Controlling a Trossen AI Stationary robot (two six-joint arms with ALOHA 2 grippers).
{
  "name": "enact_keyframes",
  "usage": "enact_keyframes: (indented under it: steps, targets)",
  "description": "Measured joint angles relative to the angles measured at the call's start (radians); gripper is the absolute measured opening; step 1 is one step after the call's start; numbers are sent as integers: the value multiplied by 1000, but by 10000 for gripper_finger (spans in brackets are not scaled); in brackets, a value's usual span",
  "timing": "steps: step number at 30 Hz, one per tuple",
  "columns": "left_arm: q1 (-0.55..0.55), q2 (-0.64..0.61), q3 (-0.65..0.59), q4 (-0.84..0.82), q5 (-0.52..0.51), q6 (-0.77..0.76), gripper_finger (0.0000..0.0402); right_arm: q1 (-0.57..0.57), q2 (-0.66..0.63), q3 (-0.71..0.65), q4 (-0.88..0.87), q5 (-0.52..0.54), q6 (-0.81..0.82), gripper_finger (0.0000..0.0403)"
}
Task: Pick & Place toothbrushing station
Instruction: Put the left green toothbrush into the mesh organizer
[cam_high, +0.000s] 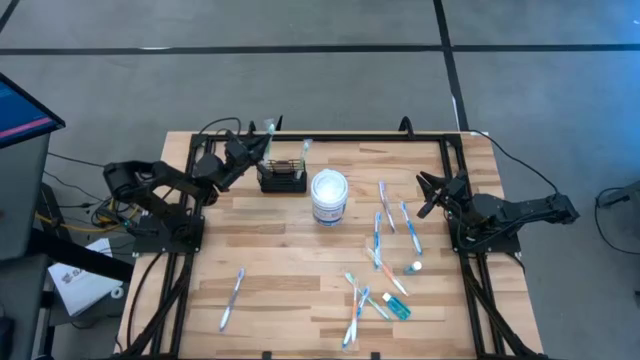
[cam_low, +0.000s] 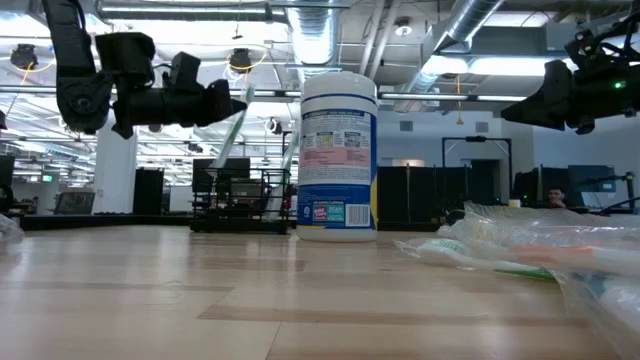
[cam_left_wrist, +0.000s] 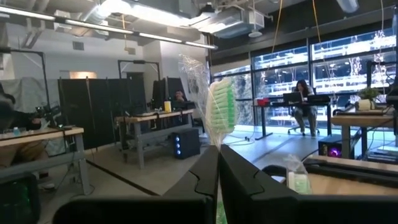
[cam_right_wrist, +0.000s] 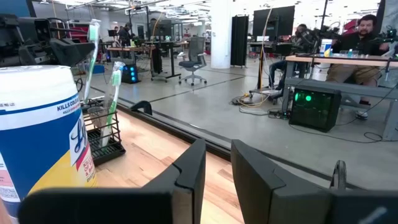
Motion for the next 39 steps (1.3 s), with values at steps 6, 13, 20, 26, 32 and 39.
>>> enact_keyframes:
  steps: [6, 13, 20, 26, 32, 39]
  targets:
    - [0, 1, 0, 0, 4, -1, 1, 0, 0, 0, -1, 0, 0, 69]
    - [0, 1, 0, 0, 4, -17, 1, 0, 0, 0, -2, 0, 1, 69]
    - [0, 4, -1, -55, 4, -18, 3, 0, 0, 0, -2, 0, 1, 69]
    - [0, 46, -1, -58, 4, -19, 4, 0, 0, 0, -3, 0, 0, 69]
    - [0, 109, -1, -36, 2, -42, 4, 0, 0, 0, -3, 0, 0, 69]
    - [0, 140, -1, -9, 0, -43, 4, 0, 0, 0, -3, 0, 0, 69]
